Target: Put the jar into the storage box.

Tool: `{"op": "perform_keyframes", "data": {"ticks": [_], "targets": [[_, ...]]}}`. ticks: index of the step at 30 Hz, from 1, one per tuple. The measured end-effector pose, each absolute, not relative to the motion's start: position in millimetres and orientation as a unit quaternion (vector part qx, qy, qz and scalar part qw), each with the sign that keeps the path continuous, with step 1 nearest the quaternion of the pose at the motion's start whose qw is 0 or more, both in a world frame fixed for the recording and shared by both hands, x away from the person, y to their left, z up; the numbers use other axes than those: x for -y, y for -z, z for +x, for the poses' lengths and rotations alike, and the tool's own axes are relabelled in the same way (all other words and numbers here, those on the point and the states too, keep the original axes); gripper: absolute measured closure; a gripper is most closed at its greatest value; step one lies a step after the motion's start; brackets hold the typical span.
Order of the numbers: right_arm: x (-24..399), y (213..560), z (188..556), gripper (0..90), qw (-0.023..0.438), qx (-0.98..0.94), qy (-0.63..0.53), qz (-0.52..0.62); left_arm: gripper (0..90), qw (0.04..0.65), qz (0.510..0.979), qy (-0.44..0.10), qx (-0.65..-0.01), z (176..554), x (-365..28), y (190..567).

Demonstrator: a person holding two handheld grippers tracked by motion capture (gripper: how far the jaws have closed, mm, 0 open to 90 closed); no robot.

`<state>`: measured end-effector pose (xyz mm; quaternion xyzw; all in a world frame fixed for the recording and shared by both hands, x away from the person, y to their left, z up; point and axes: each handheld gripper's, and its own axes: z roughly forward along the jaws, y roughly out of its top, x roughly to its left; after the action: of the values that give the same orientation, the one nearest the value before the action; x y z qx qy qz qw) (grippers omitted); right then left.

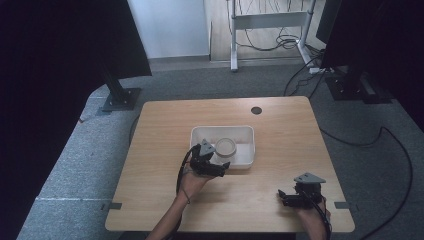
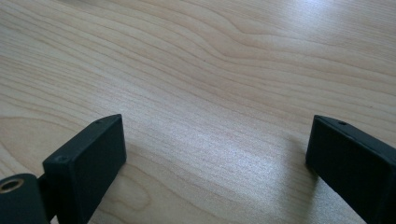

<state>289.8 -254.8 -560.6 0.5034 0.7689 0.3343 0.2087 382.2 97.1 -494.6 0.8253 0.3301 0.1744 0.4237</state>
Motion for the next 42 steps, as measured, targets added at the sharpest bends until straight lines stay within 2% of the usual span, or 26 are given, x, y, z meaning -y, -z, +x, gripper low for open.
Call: {"op": "perform_keyframes", "data": {"ticks": [42], "targets": [[256,560,289,6.2,0.209,-0.770,-0.336,0.500,5.7,0.447,0.815,-0.173,-0.326,345,-154,497]]}}
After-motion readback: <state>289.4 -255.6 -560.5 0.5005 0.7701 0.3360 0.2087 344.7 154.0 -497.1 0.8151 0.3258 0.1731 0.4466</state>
